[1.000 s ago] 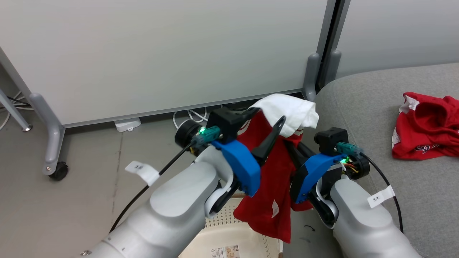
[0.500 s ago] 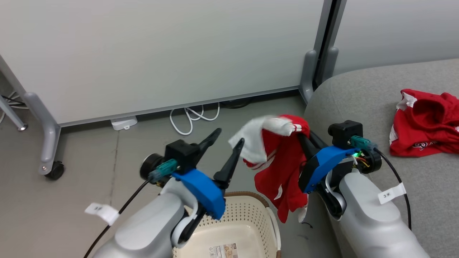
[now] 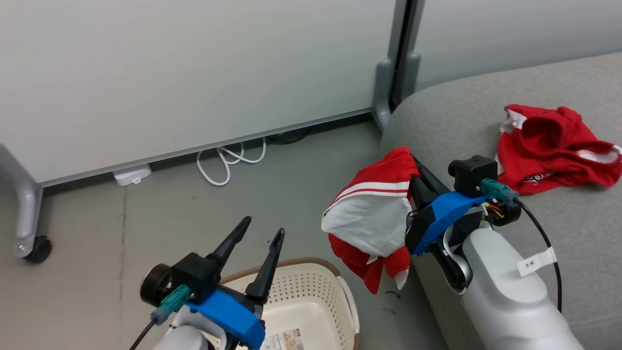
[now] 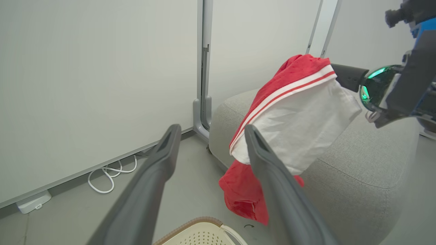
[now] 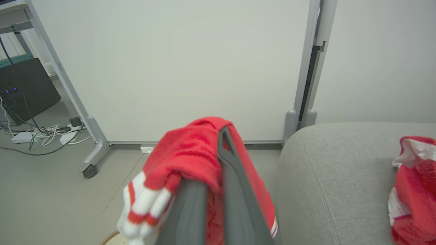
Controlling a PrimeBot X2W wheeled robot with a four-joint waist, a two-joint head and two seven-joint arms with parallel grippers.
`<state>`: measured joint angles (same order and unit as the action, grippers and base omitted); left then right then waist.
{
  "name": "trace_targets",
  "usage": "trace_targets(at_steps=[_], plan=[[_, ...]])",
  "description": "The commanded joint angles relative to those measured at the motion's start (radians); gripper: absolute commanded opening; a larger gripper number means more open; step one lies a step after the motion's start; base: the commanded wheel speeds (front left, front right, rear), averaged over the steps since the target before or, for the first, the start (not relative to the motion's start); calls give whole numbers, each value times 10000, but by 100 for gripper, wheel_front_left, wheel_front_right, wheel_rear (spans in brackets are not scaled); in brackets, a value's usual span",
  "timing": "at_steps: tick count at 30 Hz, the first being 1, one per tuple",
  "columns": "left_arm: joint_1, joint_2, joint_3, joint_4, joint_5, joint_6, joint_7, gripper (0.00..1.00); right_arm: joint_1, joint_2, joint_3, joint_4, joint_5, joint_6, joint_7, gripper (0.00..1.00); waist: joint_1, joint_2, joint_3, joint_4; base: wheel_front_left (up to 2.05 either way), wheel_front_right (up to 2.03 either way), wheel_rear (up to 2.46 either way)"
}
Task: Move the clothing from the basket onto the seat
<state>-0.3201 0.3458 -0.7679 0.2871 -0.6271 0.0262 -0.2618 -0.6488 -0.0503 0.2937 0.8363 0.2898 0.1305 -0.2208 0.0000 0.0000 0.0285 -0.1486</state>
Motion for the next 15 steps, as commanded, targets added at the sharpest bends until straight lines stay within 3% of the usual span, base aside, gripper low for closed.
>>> trace_targets(at_steps=[1, 6, 15], plan=[[241, 62, 237, -172, 197, 52, -44, 100, 152, -18, -62, -179, -76, 5, 35, 0, 0, 0, 70, -242, 0, 0, 0], [1153, -75, 1234, -778, 876, -23, -44, 100, 447, -51, -257, -937, -234, 5, 306, 0, 0, 0, 170, -830, 0, 0, 0], [1837, -494, 2303, -819, 1700, -551, -45, 100, 1218, -115, -674, -2420, -449, 5, 997, 0, 0, 0, 443, -2052, 0, 0, 0]])
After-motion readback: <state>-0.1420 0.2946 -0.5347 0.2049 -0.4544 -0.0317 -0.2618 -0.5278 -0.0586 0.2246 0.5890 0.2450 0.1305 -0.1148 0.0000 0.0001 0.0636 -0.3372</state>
